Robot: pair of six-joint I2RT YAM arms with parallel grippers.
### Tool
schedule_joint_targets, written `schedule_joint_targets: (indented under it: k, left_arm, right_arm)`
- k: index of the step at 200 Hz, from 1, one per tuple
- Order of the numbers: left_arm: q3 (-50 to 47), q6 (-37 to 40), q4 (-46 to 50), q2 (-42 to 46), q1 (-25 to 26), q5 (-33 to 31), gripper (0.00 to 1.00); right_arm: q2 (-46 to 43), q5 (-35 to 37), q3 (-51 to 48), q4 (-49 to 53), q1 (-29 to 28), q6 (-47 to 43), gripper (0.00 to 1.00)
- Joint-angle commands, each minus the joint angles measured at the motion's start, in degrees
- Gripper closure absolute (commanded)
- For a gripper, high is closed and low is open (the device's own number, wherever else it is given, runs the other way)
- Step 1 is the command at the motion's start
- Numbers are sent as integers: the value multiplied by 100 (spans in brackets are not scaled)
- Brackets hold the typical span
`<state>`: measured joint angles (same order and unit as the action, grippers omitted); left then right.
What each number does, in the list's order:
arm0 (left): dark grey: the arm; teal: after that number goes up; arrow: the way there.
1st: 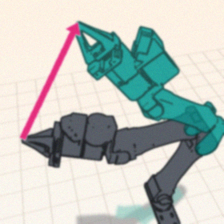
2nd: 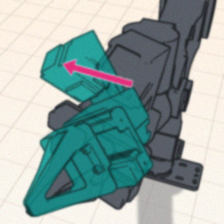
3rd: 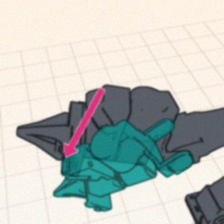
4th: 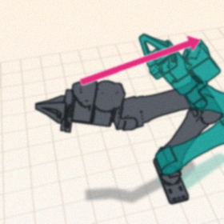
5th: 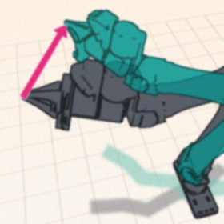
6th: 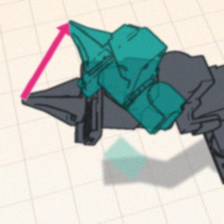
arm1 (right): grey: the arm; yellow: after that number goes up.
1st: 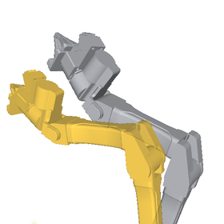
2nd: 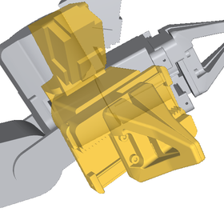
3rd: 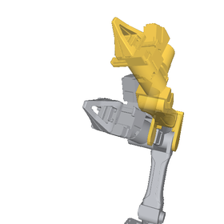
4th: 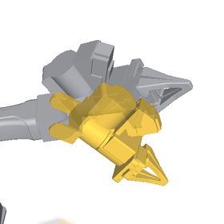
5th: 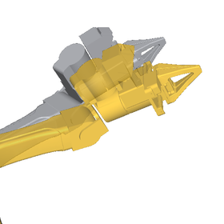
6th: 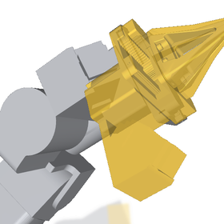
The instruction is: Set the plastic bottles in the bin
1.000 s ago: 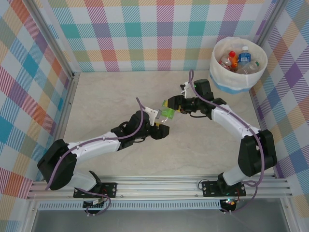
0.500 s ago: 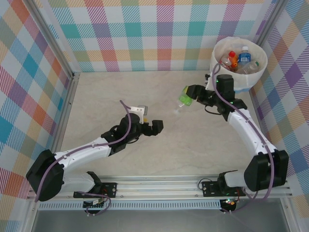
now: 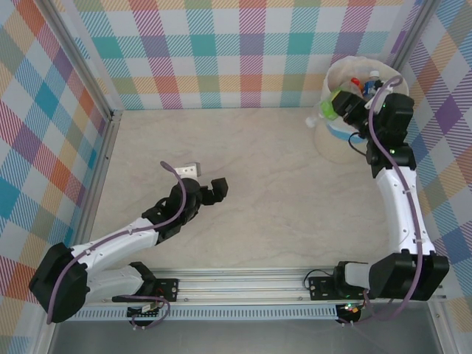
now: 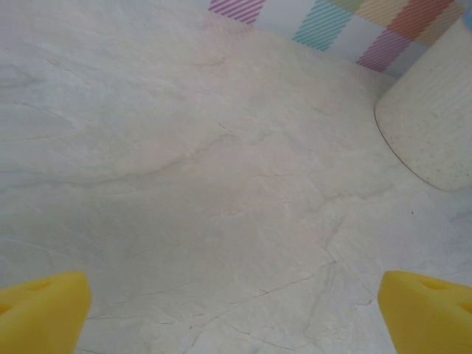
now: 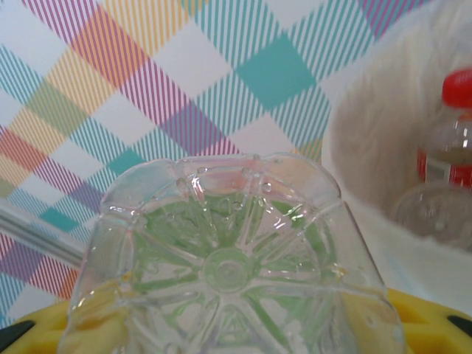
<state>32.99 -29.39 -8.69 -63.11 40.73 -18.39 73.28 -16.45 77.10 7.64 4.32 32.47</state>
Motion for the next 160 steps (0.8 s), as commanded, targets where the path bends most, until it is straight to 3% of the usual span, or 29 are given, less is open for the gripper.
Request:
schedule_joint_targets:
  k: [1, 18, 60, 84, 114, 160]
  left_arm:
    - [-109, -50, 129, 310, -122, -303, 0]
    - [-109, -78, 369, 527, -192, -330, 0]
    - [-347, -231, 504, 1018, -354, -393, 0]
    - [-483, -352, 543, 1212, -441, -407, 0]
    - [-565, -401, 565, 1298, -537, -325, 0]
    - [-540, -419, 649, 1229, -627, -104, 0]
  right_arm:
    - [307, 56, 400, -604, 187, 321, 55]
    - [533, 342, 653, -736, 328, 386, 55]
    - [1078, 1846, 1112, -557, 597, 139, 54]
    - [1436, 2068, 1267, -434, 737, 208, 54]
    - [1963, 1813, 1751, -9, 746, 208, 50]
    - [2720, 367, 2663, 690, 746, 180, 37]
